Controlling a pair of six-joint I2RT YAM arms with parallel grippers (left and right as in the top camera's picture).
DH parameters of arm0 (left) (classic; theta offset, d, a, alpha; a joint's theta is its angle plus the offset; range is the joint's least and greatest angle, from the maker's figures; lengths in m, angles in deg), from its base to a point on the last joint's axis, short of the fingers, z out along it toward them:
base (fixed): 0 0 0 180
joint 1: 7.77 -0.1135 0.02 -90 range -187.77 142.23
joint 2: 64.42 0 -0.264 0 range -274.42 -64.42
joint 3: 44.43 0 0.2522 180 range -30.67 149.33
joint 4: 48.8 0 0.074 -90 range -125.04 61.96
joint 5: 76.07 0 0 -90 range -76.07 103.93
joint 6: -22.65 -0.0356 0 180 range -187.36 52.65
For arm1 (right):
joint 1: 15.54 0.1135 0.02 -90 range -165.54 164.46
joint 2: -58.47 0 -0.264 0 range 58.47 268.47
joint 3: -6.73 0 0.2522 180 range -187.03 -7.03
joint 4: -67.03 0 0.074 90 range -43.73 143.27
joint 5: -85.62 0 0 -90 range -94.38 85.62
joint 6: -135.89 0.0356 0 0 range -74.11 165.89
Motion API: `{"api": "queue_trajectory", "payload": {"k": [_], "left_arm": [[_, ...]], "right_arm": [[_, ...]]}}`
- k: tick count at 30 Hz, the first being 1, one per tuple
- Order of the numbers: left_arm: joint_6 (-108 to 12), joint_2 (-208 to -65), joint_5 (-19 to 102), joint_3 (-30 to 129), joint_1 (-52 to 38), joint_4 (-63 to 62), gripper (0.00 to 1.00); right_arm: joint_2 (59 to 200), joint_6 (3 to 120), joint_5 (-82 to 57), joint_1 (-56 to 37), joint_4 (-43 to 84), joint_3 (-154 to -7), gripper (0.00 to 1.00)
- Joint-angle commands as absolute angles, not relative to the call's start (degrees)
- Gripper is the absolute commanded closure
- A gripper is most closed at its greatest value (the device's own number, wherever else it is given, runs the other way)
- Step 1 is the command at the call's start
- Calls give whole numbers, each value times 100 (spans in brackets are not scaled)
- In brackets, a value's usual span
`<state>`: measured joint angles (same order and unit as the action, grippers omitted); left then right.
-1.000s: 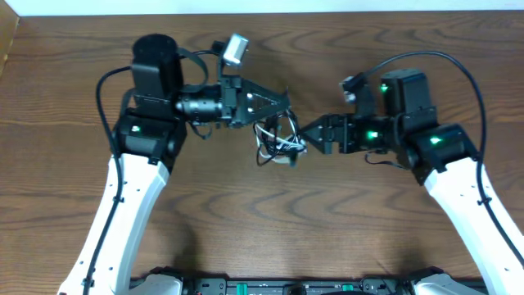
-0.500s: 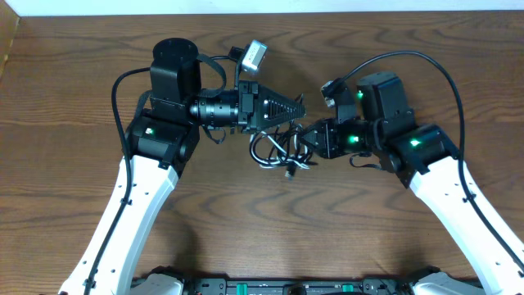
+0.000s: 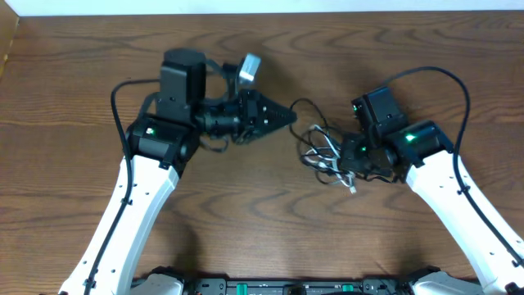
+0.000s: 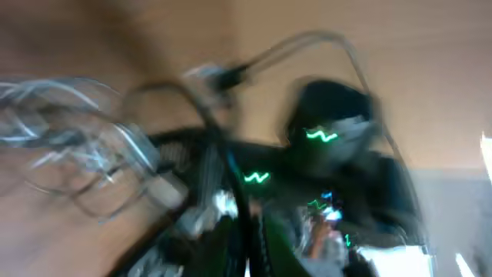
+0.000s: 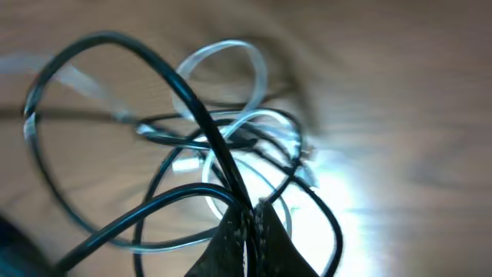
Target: Untangle cables
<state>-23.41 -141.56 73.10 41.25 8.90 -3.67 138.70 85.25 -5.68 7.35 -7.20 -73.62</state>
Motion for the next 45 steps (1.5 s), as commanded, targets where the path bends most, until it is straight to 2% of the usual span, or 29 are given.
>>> {"api": "queue_trajectory", "payload": {"k": [1,6,13,18,20,23,24,27,30,34,38,41,45], "left_arm": [[-2573,-14075,4764,4201,855,473,92],[-2254,-14075,2163,4201,853,1828,93],[-1983,-14075,825,4201,748,2569,93],[-1987,-14075,1145,4201,562,2560,91],[-1991,-14077,1641,4201,566,2460,79],[-2293,-14080,2583,4201,569,2199,70],[-2477,-14080,2902,4201,569,2095,62],[-2839,-14082,3614,4201,569,1876,50],[-2923,-14082,3774,4201,569,1848,43],[-2925,-14082,3774,4201,569,1865,38],[-3093,-14082,3776,4201,569,1863,34],[-3176,-14082,3774,4201,569,1865,34],[-3178,-14082,3774,4201,569,1865,34]], "right_arm": [[13894,9023,577,445,-940,-7368,99],[13894,9021,800,-169,-1203,-7368,99],[13859,8765,573,-1171,-1242,-7368,99],[13850,7687,-1042,-1439,-967,-7368,99],[13850,7148,-2258,-1407,-676,-7368,99],[13850,6772,-4072,-1304,-86,-7368,99],[13850,6708,-4688,-1256,187,-7368,99],[13850,6686,-6297,-1061,1156,-7368,99],[13850,7104,-7586,-882,2439,-7368,99],[13850,8481,-8238,-716,4205,-7368,99],[13850,8824,-8780,-589,5580,-7368,99],[13853,8739,-8734,-534,5595,-7366,99],[13866,8404,-8417,-537,4924,-7366,98]]}}
